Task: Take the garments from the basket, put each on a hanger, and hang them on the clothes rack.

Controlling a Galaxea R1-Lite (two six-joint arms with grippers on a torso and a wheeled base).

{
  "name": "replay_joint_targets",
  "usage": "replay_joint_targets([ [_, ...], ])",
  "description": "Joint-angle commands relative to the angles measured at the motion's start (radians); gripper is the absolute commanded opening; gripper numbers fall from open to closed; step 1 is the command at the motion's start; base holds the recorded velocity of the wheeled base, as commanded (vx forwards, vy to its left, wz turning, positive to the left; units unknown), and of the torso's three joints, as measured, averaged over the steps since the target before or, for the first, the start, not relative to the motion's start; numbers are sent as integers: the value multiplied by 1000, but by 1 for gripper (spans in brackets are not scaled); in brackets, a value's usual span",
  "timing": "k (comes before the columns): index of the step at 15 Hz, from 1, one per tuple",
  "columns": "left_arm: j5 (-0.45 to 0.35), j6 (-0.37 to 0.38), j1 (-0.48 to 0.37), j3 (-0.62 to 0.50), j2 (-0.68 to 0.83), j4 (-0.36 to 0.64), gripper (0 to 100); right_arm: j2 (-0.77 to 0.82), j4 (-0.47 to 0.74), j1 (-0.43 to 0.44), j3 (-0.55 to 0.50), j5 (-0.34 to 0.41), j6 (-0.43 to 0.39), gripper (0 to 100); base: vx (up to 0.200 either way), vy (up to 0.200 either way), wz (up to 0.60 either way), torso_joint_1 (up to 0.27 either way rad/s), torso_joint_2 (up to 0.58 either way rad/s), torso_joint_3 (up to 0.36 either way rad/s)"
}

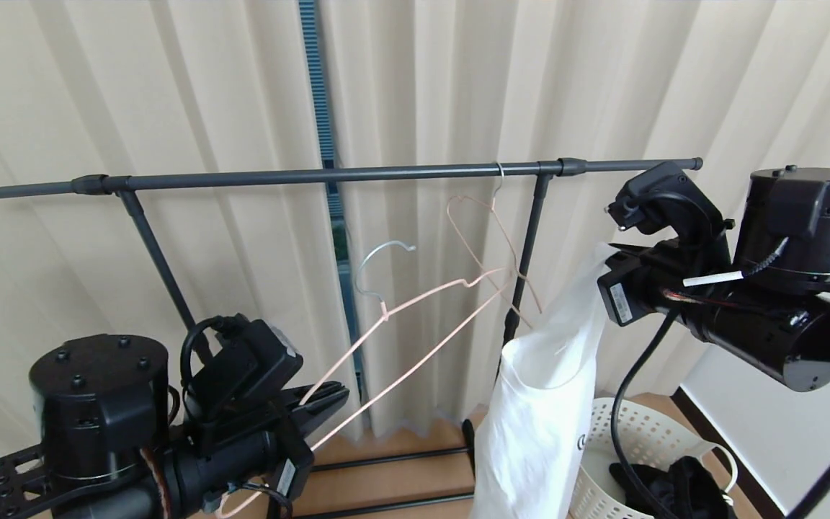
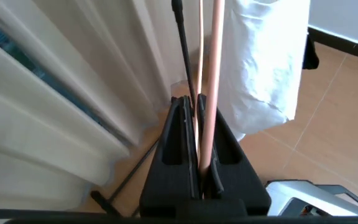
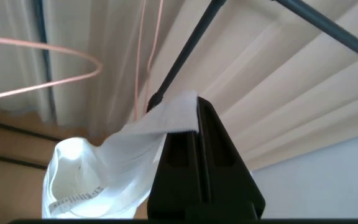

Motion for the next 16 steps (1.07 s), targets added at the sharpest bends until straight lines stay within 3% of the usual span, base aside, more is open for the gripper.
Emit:
replay_joint_targets([
  [1, -39, -10, 2, 64, 11, -74, 0, 82, -60, -52, -2, -6, -28, 0, 0, 0, 0, 0, 0, 0],
  [4, -82, 5, 21, 109, 67, -169, 0, 137, -137, -59, -11, -12, -31, 0, 0, 0, 0, 0, 0, 0],
  [9, -97, -1, 1, 124, 75, -177, 0, 166, -201, -57, -30, -32, -29, 0, 0, 0, 0, 0, 0, 0],
  [16, -113, -99, -57, 75, 98, -177, 0, 180, -209, -25, -25, -32, -26, 0, 0, 0, 0, 0, 0, 0],
])
